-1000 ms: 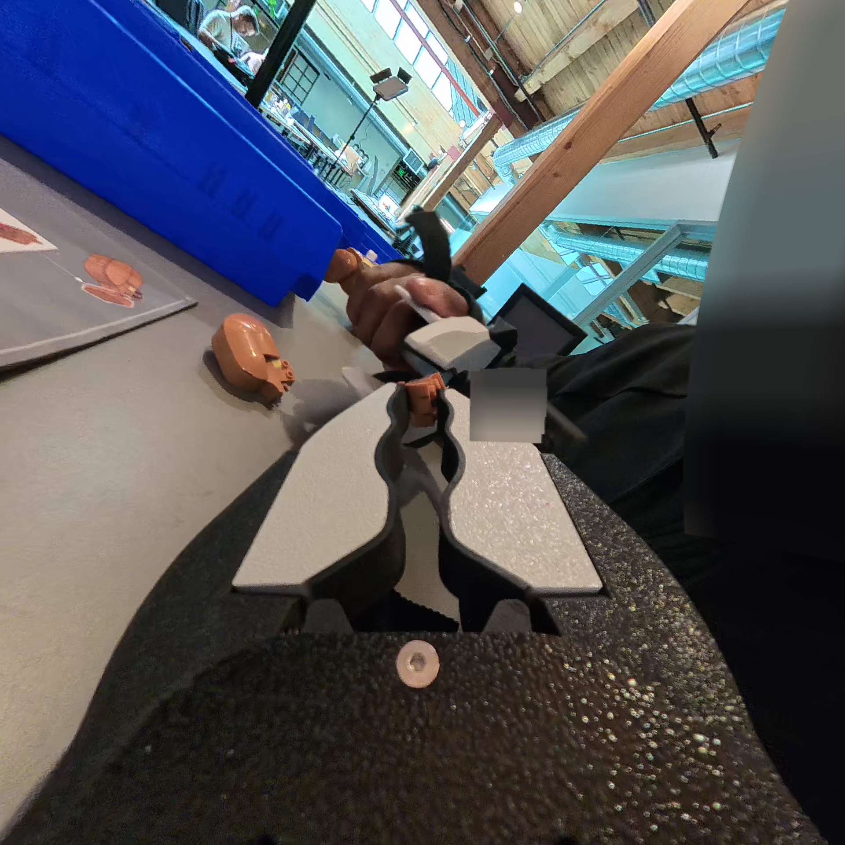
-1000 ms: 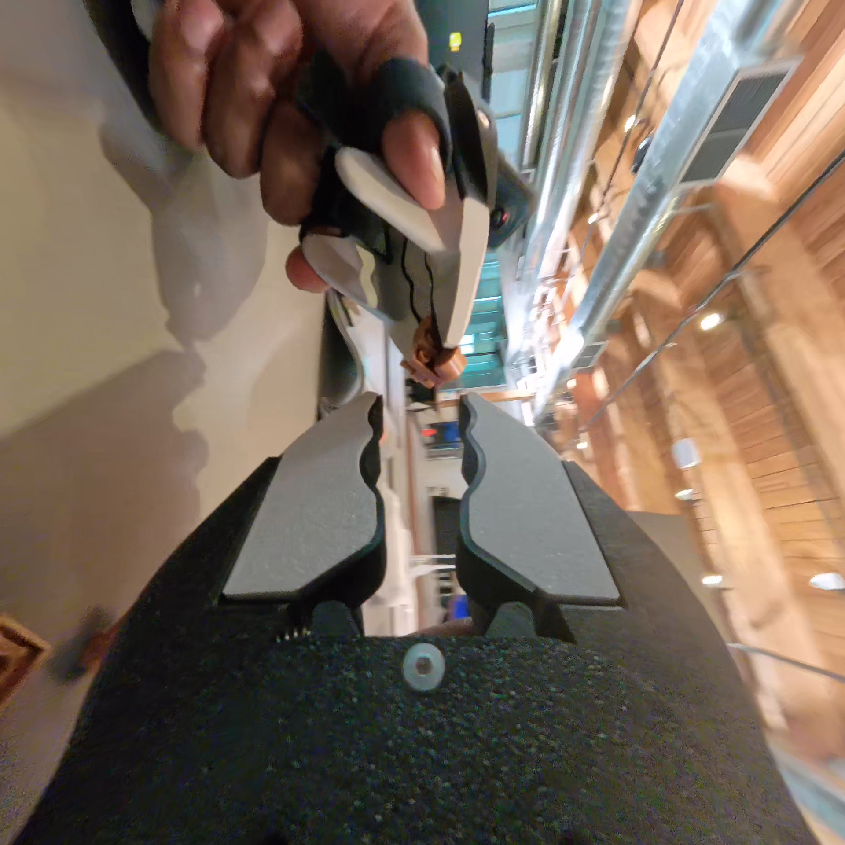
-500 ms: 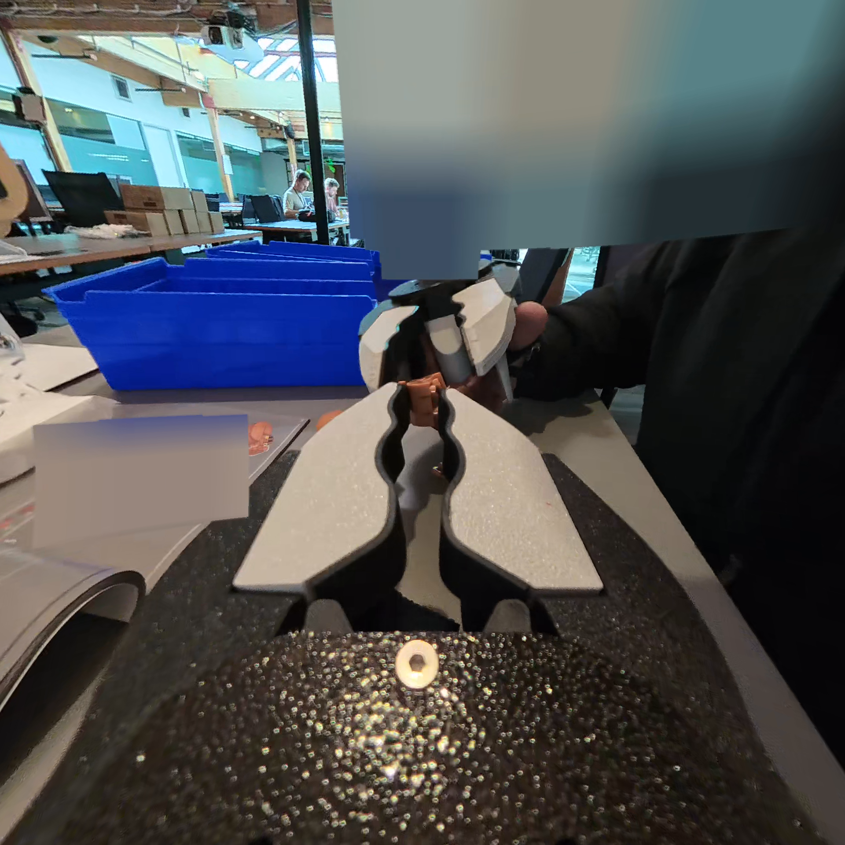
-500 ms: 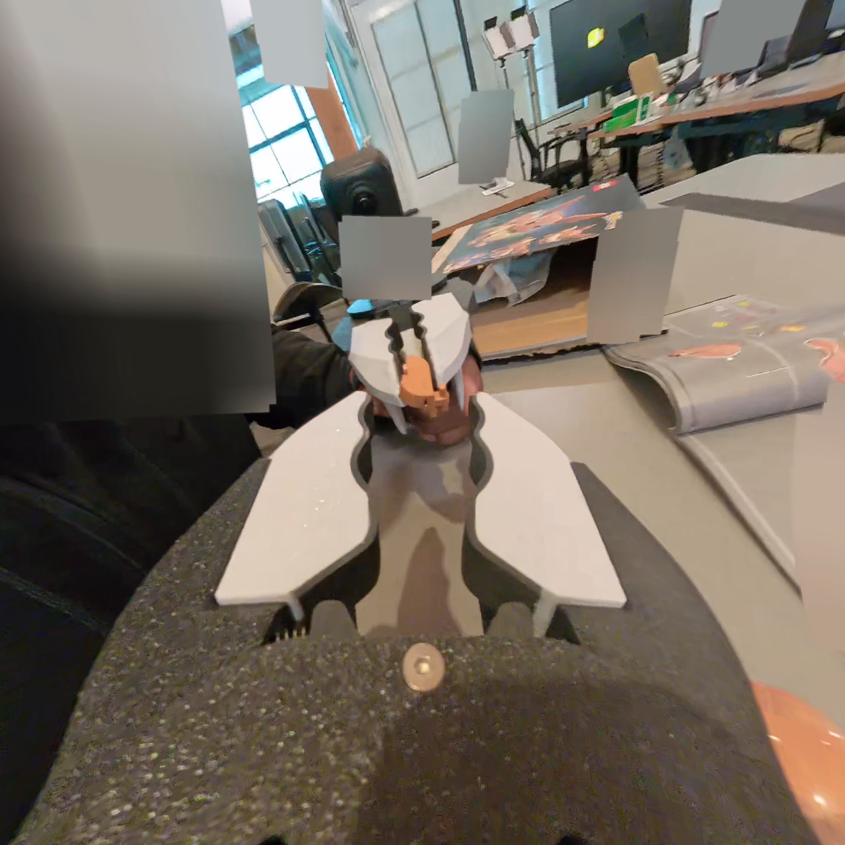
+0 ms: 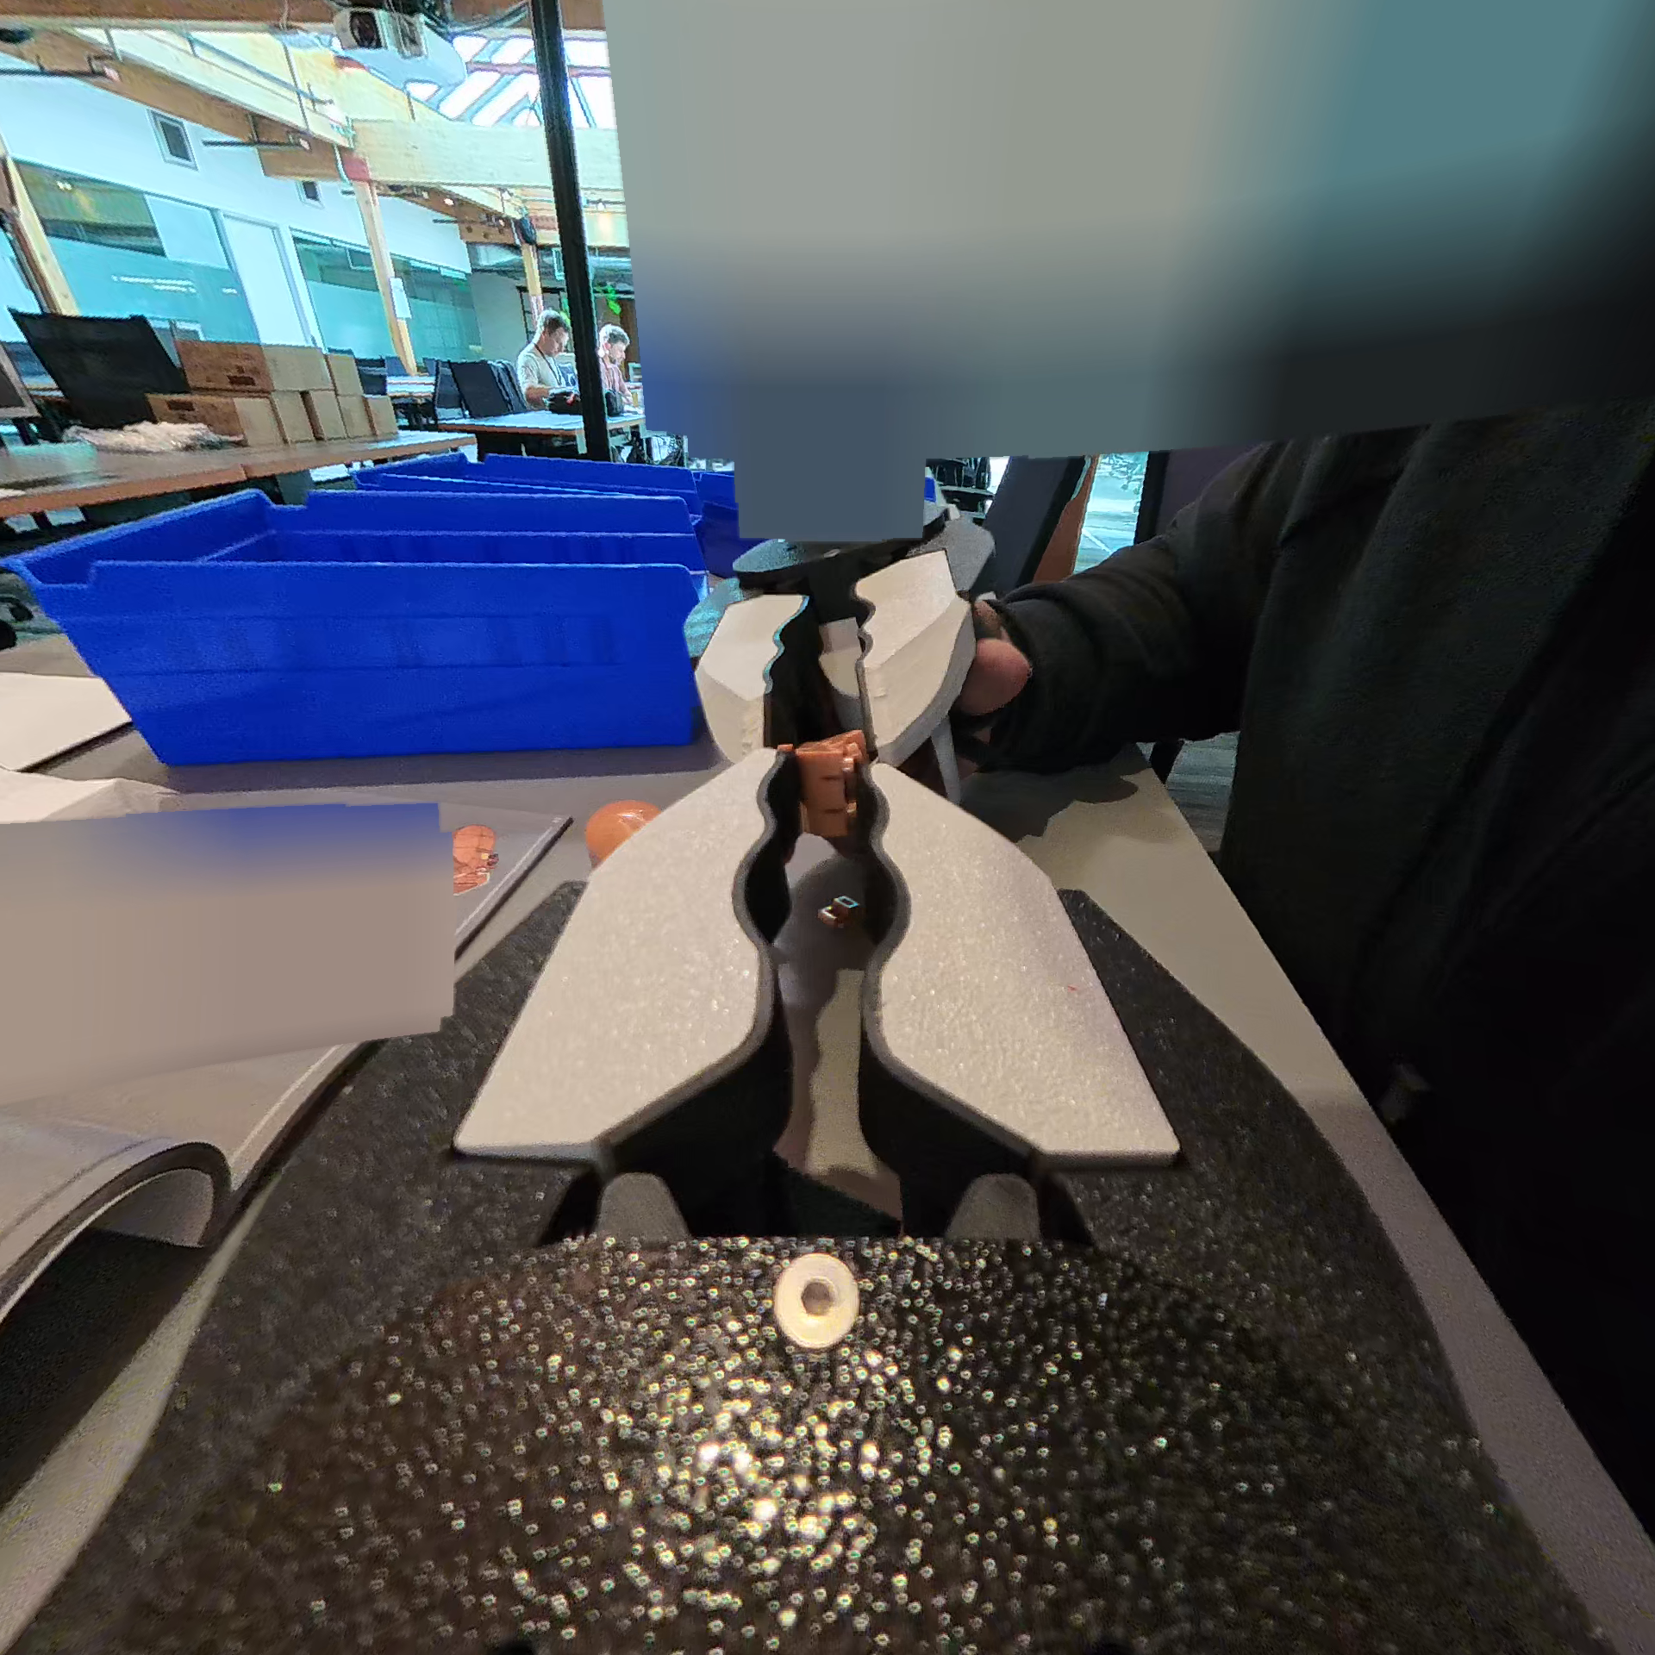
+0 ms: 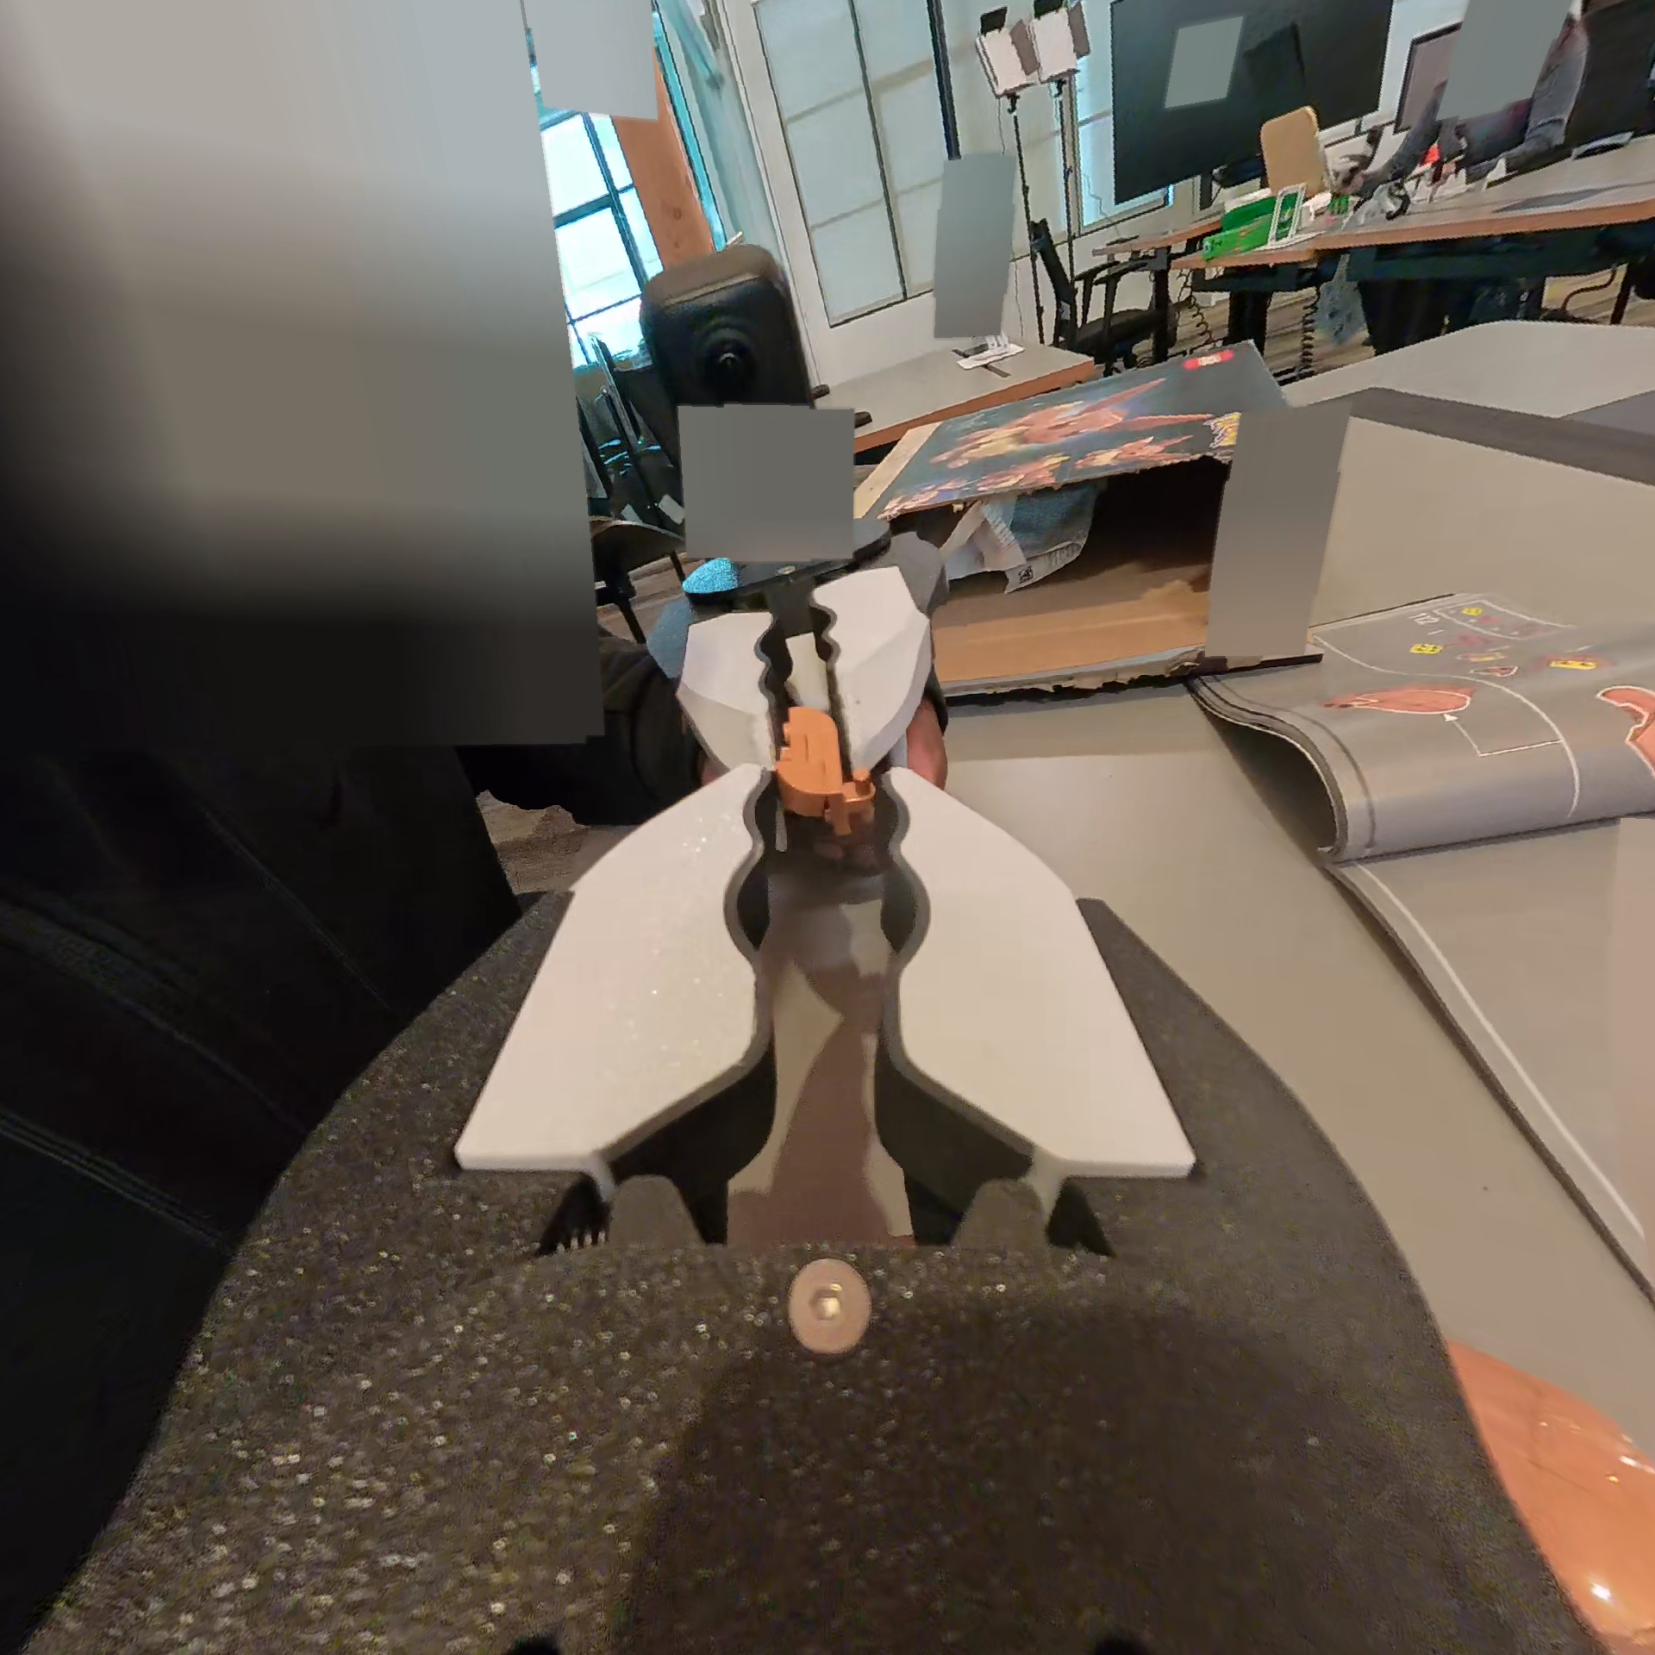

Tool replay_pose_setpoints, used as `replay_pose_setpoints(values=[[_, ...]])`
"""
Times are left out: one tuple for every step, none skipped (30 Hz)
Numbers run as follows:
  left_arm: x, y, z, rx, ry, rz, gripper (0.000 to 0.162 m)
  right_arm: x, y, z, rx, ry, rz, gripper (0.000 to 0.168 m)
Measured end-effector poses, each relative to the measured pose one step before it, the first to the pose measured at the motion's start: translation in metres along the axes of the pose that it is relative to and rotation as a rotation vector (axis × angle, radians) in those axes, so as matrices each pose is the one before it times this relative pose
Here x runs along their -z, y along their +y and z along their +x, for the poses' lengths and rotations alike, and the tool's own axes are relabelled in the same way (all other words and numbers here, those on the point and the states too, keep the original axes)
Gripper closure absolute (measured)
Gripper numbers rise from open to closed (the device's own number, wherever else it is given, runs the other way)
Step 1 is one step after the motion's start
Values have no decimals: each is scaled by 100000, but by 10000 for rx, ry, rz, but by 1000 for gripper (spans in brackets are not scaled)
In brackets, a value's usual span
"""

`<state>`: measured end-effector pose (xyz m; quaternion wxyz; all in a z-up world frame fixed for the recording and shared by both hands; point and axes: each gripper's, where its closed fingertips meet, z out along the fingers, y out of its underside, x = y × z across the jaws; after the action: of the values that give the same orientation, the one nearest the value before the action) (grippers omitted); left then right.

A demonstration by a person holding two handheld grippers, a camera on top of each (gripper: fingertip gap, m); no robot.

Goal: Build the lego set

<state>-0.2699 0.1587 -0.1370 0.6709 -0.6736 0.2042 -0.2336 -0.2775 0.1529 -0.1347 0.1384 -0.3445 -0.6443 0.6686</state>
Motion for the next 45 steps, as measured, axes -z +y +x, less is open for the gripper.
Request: replay_pose_setpoints(values=[[-34, -3, -12, 113, 2, 7, 150, 36, -13, 14, 19, 11, -1, 148], [-25, -21, -16, 137, 5, 19, 150, 37, -41, 12, 37, 14, 17, 148], [-26, -26, -40, 157, 8, 12, 150, 42, -44, 38, 74, 39, 35, 148], [-15, -8, -22, 113, 14, 6, 150, 29, -39, 15, -11, 7, 39, 148], [-1, -48, 2, 60, 11, 40, 150, 2, -45, -5, -132, -51, 67, 148], [-9, -24, -7, 49, 2, 23, 150, 20, -52, -1, -143, -59, 74, 148], [-19, 26, -5, 80, 16, -11, 150, 18, -18, 16, -104, -43, 36, 148], [-15, 13, 35, 128, 65, -7, 150, 21, -17, -22, -37, -38, 25, 148], [3, 13, 15, 142, 69, 3, 150, 1, -12, -1, -2, 2, 27, 148], [20, 36, -21, 123, 48, -8, 150, -3, 13, 39, -51, 15, 0, 147], [43, 16, -9, 114, 57, -9, 149, -7, -8, 14, -76, -12, 9, 147], [53, -6, -1, 113, 64, -2, 149, 25, -45, 57, -82, 15, 44, 148], [47, 28, 10, 109, 68, -20, 146, 54, -71, 99, -92, 13, 50, 148], [71, 63, -50, 100, 28, -64, 145, 59, -43, 102, -111, 2, 26, 148], [97, 56, -117, 52, -16, -56, 145, 60, -41, 113, -121, 4, 26, 148], [116, 7, -99, 7, -26, -25, 145, 54, -5, 80, -110, -11, 11, 148], [114, -33, -105, -14, -40, 3, 146, 22, 3, 26, -83, -31, -8, 148], [103, -71, -109, -32, -61, 45, 149, 15, 11, -8, -87, -40, -9, 148], [31, -47, -51, -15, -26, 35, 150, -16, -1, 17, -36, 4, -3, 148], [-21, 24, 27, 30, 13, -12, 150, 0, -6, -22, 40, 16, 2, 148], [-14, 9, -1, 58, 7, 1, 150, 14, -17, 5, 58, 27, -6, 148], [-13, -3, -19, 80, -2, 7, 150, 4, -12, 13, 57, 46, -13, 148], [-18, 8, -50, 119, -3, 4, 150, 6, -27, 61, 57, 78, -4, 148], [-12, 22, -52, 144, 13, 0, 150, -16, 29, 68, 72, 91, -34, 148], [-19, 20, -47, 119, 4, 6, 151, -17, 50, 75, 116, 113, -36, 148], [-16, 48, -49, 62, -29, -15, 151, -5, 12, 65, 166, 131, -5, 148], [-59, 72, 49, 10, 20, -44, 150, -31, 85, 66, 203, 140, -73, 149], [-25, -1, 24, -29, -1, 3, 150, 19, -82, -39, 145, 62, 32, 149], [-12, -23, 53, -33, 10, 7, 150, 14, -78, -49, 14, 10, 14, 149], [-17, 16, 41, -32, 16, -19, 150, 9, -35, -42, -2, -11, 18, 149], [2, 15, 8, -45, -3, -27, 150, -3, 36, -6, 24, -10, -17, 149], [17, 75, -43, -64, -20, -68, 150, -13, 87, 21, 8, -11, -53, 149], [10, 80, 10, -99, -6, -70, 150, -5, 87, -30, -23, -59, -43, 149], [16, 62, 45, -157, -1, -76, 150, 1, 86, -71, -64, -109, -39, 149], [12, 57, 31, -211, -35, -88, 150, 0, 96, -56, -62, -97, -56, 149], [-2, 119, -18, -224, -84, -130, 150, -6, 81, 26, -26, -18, -49, 149], [-10, 95, -18, -235, -85, -123, 150, -13, 59, 28, 37, 16, -26, 149], [24, 35, -32, -213, -92, -90, 150, -15, 38, 25, 70, 29, -6, 149], [13, 46, -41, -163, -88, -92, 150, -1, 26, 39, 40, 37, -3, 149], [4, 65, -61, -120, -82, -91, 150, -12, 14, 45, 4, 29, -4, 149], [5, 32, -19, -90, -47, -67, 150, 0, 15, 25, -3, 6, 0, 149], [0, 3, 6, -41, -21, -23, 148, -11, 18, 51, -5, 22, 12, 149], [-17, -3, -32, 27, -34, -16, 145, 4, 40, 69, 12, 39, -9, 149], [-24, 41, -53, 55, -27, -31, 143, -27, 50, 16, 40, 18, -25, 149], [13, 12, -73, 60, -37, -5, 141, -34, 71, -18, 72, 12, -55, 149]])
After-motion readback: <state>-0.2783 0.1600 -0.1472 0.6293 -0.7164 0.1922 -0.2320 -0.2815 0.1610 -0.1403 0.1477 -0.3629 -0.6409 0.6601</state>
